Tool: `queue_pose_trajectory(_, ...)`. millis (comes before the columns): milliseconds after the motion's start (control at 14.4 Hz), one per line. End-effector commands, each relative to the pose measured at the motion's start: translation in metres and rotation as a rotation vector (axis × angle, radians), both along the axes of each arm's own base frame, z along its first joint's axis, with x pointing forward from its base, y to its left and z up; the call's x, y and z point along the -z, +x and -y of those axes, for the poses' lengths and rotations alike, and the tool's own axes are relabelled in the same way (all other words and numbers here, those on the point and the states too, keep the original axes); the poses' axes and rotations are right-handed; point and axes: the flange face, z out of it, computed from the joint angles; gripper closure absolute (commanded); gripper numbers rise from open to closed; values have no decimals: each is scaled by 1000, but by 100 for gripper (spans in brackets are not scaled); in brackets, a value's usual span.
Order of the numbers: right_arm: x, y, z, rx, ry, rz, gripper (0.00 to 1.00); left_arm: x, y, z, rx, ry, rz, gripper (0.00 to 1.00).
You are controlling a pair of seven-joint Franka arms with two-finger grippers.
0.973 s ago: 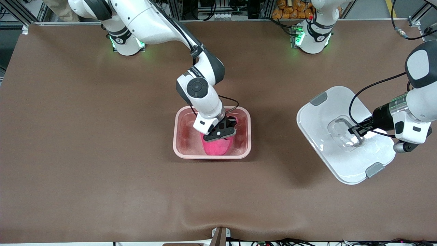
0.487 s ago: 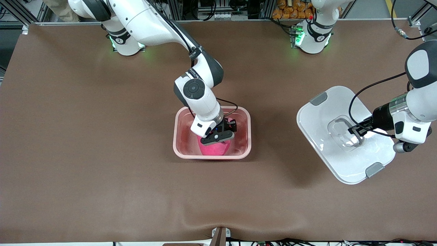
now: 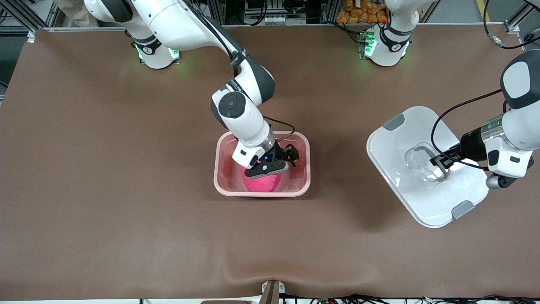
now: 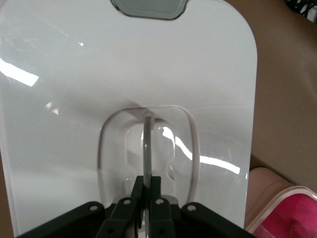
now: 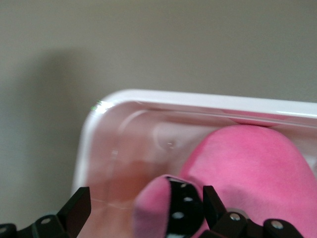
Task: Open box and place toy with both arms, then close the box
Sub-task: 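Lower the pink toy into the box and open the right gripper, then withdraw the right gripper while the left gripper brings the lid over the box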
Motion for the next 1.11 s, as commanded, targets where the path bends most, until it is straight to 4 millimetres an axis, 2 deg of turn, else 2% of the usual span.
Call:
queue_pose_trajectory(0,-39,-1,10,26,62,-18,0,-7,-1,-2,15,-23,0,100)
queue_pose_trajectory(209,-43,0,16,24,52,-24,0,-6,-1,-2,15,-23,-1,100)
queue_pose_trajectory(278,-51,4,27,31,45,-36,0,-7,-1,-1,14,-23,1,100)
queue_pose_trajectory(348,-54,10,46,46,25,-72,0,-8,-1,1,11,-23,0,100)
queue_pose_trajectory(626,-77,38,156,173,9,-112,0,-12,-1,12,-5,-24,0,100)
queue_pose_trajectory(834,-89,37,236,72,-43,-117,0,-12,-2,22,-36,-24,-8,100)
queue_pose_trajectory(904,-90,40,275,68,-52,-120,0,-14,-3,32,-51,-23,-12,100)
queue_pose_trajectory(1043,-103,33,331,23,-64,-98,0,-17,-6,54,-103,-20,-25,100)
